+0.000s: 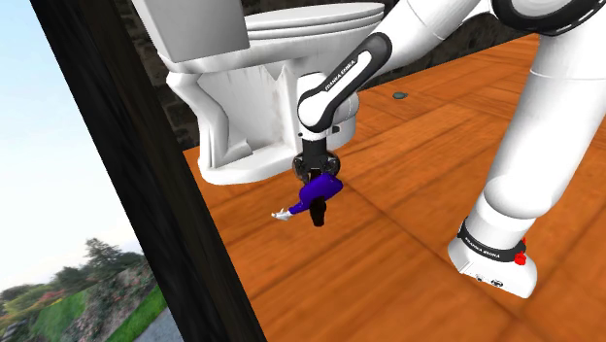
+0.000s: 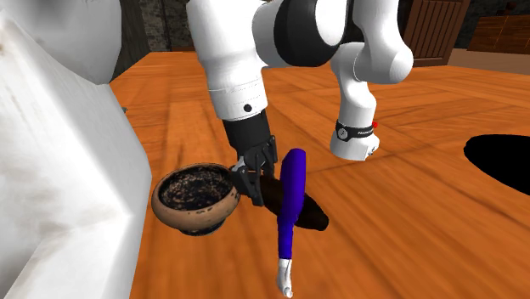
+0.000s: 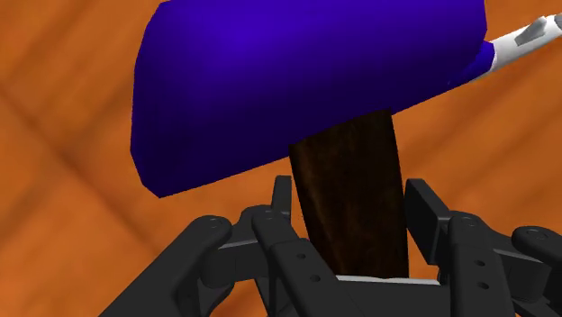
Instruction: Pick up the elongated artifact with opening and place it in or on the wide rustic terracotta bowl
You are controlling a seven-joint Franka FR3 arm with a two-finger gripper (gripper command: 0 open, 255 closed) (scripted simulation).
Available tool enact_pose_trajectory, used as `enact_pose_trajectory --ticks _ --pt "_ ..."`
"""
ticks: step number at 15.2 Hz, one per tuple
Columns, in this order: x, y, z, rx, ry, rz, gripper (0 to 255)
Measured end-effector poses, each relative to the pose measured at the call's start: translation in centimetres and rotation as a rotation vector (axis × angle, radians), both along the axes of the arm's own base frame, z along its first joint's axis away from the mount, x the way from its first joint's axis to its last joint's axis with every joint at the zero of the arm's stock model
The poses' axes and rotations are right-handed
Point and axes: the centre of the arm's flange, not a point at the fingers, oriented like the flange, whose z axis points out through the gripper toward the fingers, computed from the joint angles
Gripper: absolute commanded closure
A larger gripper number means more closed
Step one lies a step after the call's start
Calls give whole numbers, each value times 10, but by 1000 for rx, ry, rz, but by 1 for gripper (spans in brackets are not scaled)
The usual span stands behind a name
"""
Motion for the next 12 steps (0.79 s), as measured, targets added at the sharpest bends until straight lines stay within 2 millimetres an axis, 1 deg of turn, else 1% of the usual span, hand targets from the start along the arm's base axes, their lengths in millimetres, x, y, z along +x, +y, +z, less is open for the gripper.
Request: enact_pose_trajectory --ticks 12 --pt "0 1 64 0 0 0 255"
